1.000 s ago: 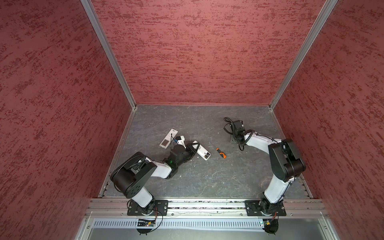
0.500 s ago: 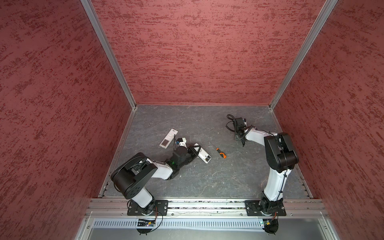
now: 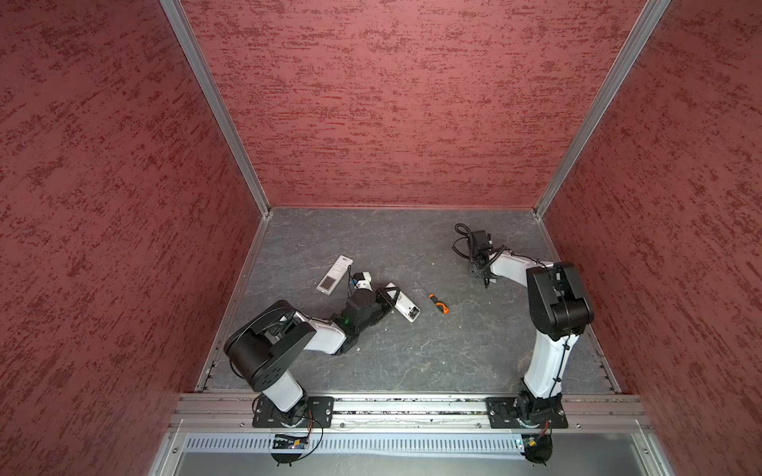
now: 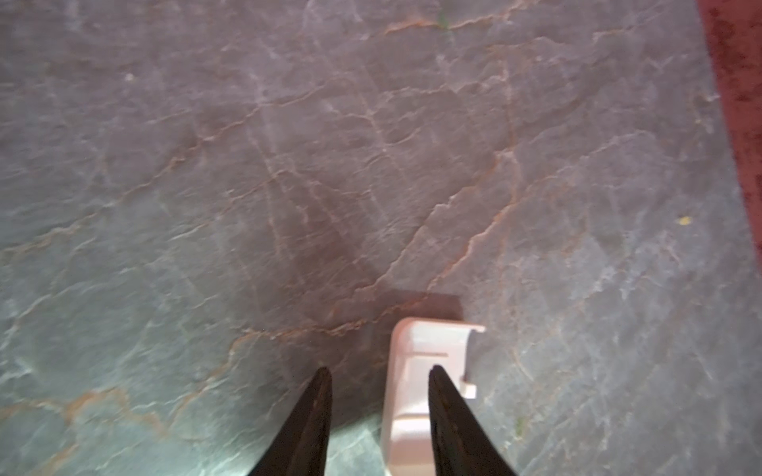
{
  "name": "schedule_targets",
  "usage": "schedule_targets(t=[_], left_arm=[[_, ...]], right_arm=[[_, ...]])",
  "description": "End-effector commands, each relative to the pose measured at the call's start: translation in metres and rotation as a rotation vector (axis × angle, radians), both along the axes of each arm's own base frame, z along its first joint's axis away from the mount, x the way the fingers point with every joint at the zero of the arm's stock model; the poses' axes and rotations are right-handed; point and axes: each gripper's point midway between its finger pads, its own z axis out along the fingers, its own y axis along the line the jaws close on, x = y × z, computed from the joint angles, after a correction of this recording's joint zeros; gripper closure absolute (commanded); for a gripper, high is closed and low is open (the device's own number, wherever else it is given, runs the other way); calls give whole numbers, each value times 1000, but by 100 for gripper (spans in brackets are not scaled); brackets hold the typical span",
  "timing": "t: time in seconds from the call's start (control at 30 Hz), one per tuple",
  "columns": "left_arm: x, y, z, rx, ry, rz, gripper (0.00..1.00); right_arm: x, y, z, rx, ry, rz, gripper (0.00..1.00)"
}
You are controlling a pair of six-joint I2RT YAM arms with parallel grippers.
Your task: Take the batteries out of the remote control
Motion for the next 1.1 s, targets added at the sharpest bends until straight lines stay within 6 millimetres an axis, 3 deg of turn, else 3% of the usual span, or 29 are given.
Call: schedule_targets(t=[0.0, 0.23, 0.47, 0.63, 0.87, 1.07], left_arm=[[3, 1, -1, 32, -31, 42, 100], [-5, 4, -17, 93, -49, 128, 100], [-17, 0, -26, 118, -76, 158, 100], [-26, 1, -35, 132, -74, 165, 100], [-38, 8, -41, 164, -67, 173, 81], [-48, 13, -48, 199, -57, 181, 72]], right_arm=[[5, 12, 30, 82, -64, 32, 52], [-14, 35, 77, 253, -195, 83, 49], [-31, 61, 104, 359, -263, 158, 47], [-35, 76, 110, 394, -275, 197, 46], [-39, 88, 113, 426, -287, 220, 46], [-42, 94, 113, 436, -286, 227, 45]])
